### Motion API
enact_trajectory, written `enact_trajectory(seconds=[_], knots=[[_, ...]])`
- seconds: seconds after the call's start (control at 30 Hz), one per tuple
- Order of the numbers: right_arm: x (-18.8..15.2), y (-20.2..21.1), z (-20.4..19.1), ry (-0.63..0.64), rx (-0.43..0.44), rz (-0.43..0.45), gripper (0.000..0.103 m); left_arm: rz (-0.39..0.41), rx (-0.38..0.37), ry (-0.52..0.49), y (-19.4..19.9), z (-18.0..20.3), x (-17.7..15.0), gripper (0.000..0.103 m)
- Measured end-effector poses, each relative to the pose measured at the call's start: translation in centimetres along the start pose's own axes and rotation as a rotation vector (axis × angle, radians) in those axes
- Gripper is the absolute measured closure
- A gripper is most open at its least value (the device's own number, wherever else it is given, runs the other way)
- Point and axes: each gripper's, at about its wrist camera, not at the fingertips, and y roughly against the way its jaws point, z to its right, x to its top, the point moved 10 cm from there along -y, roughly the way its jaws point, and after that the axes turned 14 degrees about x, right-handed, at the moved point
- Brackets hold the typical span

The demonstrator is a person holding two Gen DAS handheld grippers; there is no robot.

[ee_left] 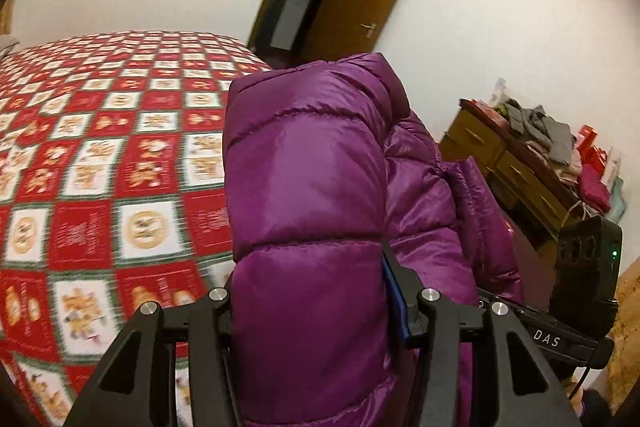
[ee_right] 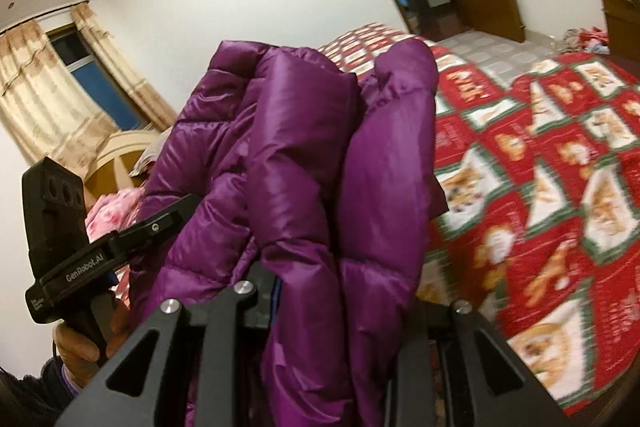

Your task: Fold large clothes

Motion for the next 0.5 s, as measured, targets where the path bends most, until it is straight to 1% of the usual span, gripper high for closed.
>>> enact_trajectory(seconds=[0.1,0.2,0.33,0.4,0.43,0.5], knots=[[0.7,0.9,1.3,-0.008,-0.023,0.022,0.073,-0.010,-0.024,-0.004,-1.3,1.5,0.7,0.051],[1.6,1.2,2.0,-0.008,-0.039,0.037,0.073,-0.013,-0.030,-0.001,-2.4,2.3,1.6,0.051],[3.8,0.7,3.4,0.019,-0.059,0.036,0.073,-0.013,-0.007,0.001,-4.2,2.9,2.7,0.051],[4.3,0.3,3.9,0.023,-0.057,0.033,0.073,-0.017,0.006,0.011,-5.1,2.9,3.0,0.051],[4.4,0.1,4.6,0.018,-0.092,0.019,0.073,-0.020,0.015,0.014,-5.7,2.9,3.2,0.051],[4.9,-0.3,5.6,0.021,-0.094,0.011,0.073,-0.025,0.032,0.018,-6.7,3.1,3.6,0.051]])
